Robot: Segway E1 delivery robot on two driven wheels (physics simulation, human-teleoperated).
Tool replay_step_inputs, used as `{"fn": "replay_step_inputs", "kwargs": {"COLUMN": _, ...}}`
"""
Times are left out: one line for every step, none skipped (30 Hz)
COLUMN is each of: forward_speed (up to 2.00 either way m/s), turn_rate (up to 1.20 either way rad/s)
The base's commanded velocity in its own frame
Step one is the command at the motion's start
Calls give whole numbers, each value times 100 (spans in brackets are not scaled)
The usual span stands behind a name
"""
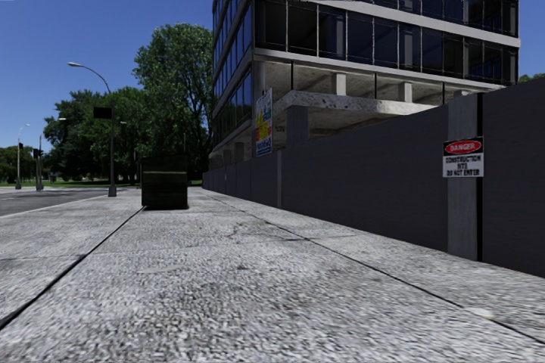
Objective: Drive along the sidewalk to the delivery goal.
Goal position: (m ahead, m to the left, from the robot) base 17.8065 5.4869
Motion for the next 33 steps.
{"fn": "replay_step_inputs", "kwargs": {"forward_speed": 200, "turn_rate": 0}}
{"fn": "replay_step_inputs", "kwargs": {"forward_speed": 200, "turn_rate": 0}}
{"fn": "replay_step_inputs", "kwargs": {"forward_speed": 200, "turn_rate": 0}}
{"fn": "replay_step_inputs", "kwargs": {"forward_speed": 200, "turn_rate": 0}}
{"fn": "replay_step_inputs", "kwargs": {"forward_speed": 200, "turn_rate": 0}}
{"fn": "replay_step_inputs", "kwargs": {"forward_speed": 200, "turn_rate": 0}}
{"fn": "replay_step_inputs", "kwargs": {"forward_speed": 200, "turn_rate": 0}}
{"fn": "replay_step_inputs", "kwargs": {"forward_speed": 200, "turn_rate": 0}}
{"fn": "replay_step_inputs", "kwargs": {"forward_speed": 200, "turn_rate": 0}}
{"fn": "replay_step_inputs", "kwargs": {"forward_speed": 200, "turn_rate": 0}}
{"fn": "replay_step_inputs", "kwargs": {"forward_speed": 200, "turn_rate": 0}}
{"fn": "replay_step_inputs", "kwargs": {"forward_speed": 200, "turn_rate": 0}}
{"fn": "replay_step_inputs", "kwargs": {"forward_speed": 200, "turn_rate": 0}}
{"fn": "replay_step_inputs", "kwargs": {"forward_speed": 200, "turn_rate": 0}}
{"fn": "replay_step_inputs", "kwargs": {"forward_speed": 200, "turn_rate": 0}}
{"fn": "replay_step_inputs", "kwargs": {"forward_speed": 200, "turn_rate": 0}}
{"fn": "replay_step_inputs", "kwargs": {"forward_speed": 200, "turn_rate": 0}}
{"fn": "replay_step_inputs", "kwargs": {"forward_speed": 200, "turn_rate": 0}}
{"fn": "replay_step_inputs", "kwargs": {"forward_speed": 200, "turn_rate": 0}}
{"fn": "replay_step_inputs", "kwargs": {"forward_speed": 200, "turn_rate": 0}}
{"fn": "replay_step_inputs", "kwargs": {"forward_speed": 200, "turn_rate": 0}}
{"fn": "replay_step_inputs", "kwargs": {"forward_speed": 200, "turn_rate": 0}}
{"fn": "replay_step_inputs", "kwargs": {"forward_speed": 200, "turn_rate": 0}}
{"fn": "replay_step_inputs", "kwargs": {"forward_speed": 200, "turn_rate": 0}}
{"fn": "replay_step_inputs", "kwargs": {"forward_speed": 200, "turn_rate": 0}}
{"fn": "replay_step_inputs", "kwargs": {"forward_speed": 200, "turn_rate": 0}}
{"fn": "replay_step_inputs", "kwargs": {"forward_speed": 200, "turn_rate": 0}}
{"fn": "replay_step_inputs", "kwargs": {"forward_speed": 200, "turn_rate": 0}}
{"fn": "replay_step_inputs", "kwargs": {"forward_speed": 200, "turn_rate": 0}}
{"fn": "replay_step_inputs", "kwargs": {"forward_speed": 200, "turn_rate": 0}}
{"fn": "replay_step_inputs", "kwargs": {"forward_speed": 200, "turn_rate": 0}}
{"fn": "replay_step_inputs", "kwargs": {"forward_speed": 200, "turn_rate": 0}}
{"fn": "replay_step_inputs", "kwargs": {"forward_speed": 200, "turn_rate": 0}}
